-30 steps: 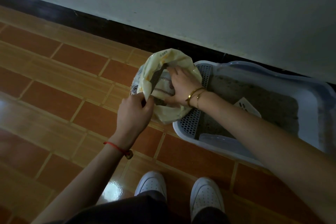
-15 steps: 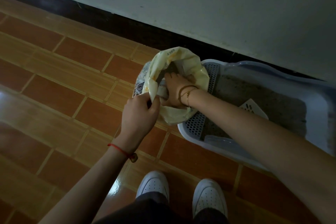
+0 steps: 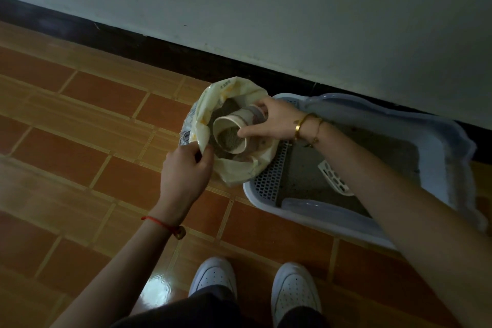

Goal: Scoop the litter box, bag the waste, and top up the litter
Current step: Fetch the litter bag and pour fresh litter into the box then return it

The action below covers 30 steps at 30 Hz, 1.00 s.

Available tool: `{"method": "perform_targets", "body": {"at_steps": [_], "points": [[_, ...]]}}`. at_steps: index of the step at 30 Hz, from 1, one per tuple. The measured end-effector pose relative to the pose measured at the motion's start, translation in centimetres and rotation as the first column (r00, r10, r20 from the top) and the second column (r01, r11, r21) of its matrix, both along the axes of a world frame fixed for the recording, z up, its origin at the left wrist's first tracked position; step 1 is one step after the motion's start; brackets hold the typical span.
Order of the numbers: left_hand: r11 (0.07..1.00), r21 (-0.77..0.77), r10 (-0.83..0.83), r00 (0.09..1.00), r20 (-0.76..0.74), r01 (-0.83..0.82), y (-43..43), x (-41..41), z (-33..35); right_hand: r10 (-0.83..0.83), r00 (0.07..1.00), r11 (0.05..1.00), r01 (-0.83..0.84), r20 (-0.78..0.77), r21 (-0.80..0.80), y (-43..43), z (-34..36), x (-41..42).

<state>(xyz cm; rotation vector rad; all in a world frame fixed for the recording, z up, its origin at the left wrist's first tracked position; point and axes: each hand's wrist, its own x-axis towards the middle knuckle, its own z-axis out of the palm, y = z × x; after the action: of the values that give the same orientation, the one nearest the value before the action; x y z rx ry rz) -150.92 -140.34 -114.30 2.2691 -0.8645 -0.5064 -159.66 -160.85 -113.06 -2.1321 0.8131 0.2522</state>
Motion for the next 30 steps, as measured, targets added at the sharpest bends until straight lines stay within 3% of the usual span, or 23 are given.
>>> {"method": "perform_targets", "body": {"at_steps": [3, 7, 13, 16, 18, 20, 25, 30], "points": [[1.000, 0.005, 0.010, 1.000, 0.013, -0.010, -0.3, -0.2, 0.1, -0.132, 0.988, 0.972, 0.112, 0.085, 0.207, -0.9, 0.4, -2.0], [0.999, 0.030, 0.035, 0.997, 0.063, -0.037, -0.5, -0.2, -0.1, -0.342, 0.916, 0.818, 0.180, 0.210, 0.546, -1.4, 1.0, -4.5], [0.997, 0.066, 0.039, 0.995, 0.095, -0.045, -0.9, -0.3, 0.0, -0.573, 0.792, 0.691, 0.328, 0.211, 0.645, -2.7, 1.8, -7.9], [0.998, 0.052, 0.039, 0.995, 0.092, -0.044, -1.0, -0.2, -0.3, -0.617, 0.761, 0.726, 0.452, 0.200, 0.518, -3.8, 1.6, -9.6], [0.998, 0.046, 0.033, 0.995, 0.094, -0.038, -1.0, -0.2, -0.4, -0.567, 0.805, 0.817, 0.521, 0.176, 0.249, -4.2, 1.7, -11.0], [0.998, 0.049, 0.033, 0.994, 0.101, -0.038, -1.2, -0.3, -0.4, -0.476, 0.859, 0.878, 0.477, 0.187, 0.042, -4.3, 1.7, -12.2], [0.997, 0.049, 0.051, 0.995, 0.090, -0.056, -1.4, -0.4, -0.5, -0.403, 0.892, 0.883, 0.438, 0.205, -0.170, -4.4, 1.2, -14.2], [0.997, 0.049, 0.059, 0.993, 0.107, -0.064, -1.5, -0.6, -0.4, -0.314, 0.943, 0.920, 0.331, 0.107, -0.212, -4.5, 1.6, -15.5]]}}
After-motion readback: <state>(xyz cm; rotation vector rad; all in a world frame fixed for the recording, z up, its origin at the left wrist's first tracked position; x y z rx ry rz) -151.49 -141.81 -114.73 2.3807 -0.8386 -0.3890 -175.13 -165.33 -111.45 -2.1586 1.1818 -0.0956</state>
